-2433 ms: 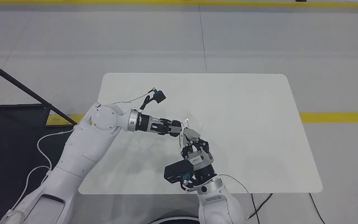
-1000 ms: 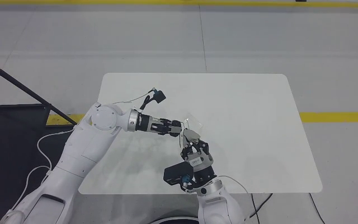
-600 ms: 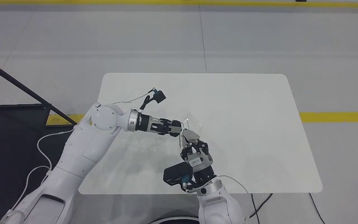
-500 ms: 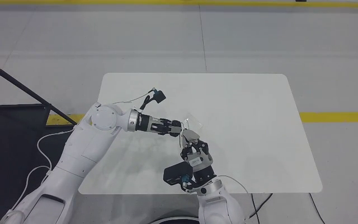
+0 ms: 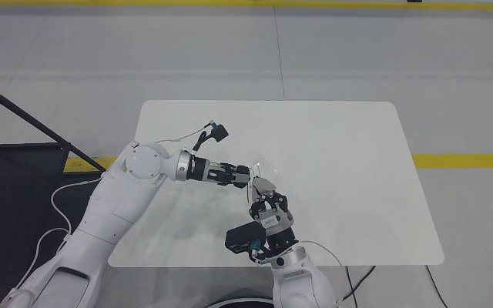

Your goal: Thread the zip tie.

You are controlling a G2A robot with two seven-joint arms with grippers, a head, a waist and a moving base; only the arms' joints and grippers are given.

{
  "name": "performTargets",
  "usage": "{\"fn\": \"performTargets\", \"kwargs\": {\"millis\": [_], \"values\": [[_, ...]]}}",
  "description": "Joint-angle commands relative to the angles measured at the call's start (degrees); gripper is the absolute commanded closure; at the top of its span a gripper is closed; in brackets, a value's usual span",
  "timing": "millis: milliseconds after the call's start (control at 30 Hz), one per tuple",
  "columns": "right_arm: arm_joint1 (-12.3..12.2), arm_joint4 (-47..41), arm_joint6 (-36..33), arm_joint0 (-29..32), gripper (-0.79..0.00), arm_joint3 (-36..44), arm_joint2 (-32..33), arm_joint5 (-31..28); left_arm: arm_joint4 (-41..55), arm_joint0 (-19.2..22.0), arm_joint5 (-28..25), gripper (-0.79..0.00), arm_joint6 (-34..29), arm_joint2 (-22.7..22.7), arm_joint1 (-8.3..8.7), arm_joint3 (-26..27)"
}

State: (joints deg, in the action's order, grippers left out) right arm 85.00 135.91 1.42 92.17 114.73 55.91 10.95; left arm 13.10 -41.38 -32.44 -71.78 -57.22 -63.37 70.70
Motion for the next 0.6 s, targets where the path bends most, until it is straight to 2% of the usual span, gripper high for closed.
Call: {"fn": "performTargets", "kwargs": {"millis": [0,267,567], "values": [[-0.01,0.00,-0.08,-0.13,0.000,-0.09,-0.12,-0.11,0.00,0.00,0.00,0.000,0.00,0.00,0.00,0.00],[-0.17,0.95,-0.50,-0.64,0.000,-0.42,-0.47,-1.55,0.00,0.00,0.00,0.000,0.00,0.00,0.00,0.00],[-0.89,2.46,0.64,-0.25,0.000,0.38,0.25,-6.68,0.00,0.00,0.00,0.000,0.00,0.00,0.00,0.00]]}}
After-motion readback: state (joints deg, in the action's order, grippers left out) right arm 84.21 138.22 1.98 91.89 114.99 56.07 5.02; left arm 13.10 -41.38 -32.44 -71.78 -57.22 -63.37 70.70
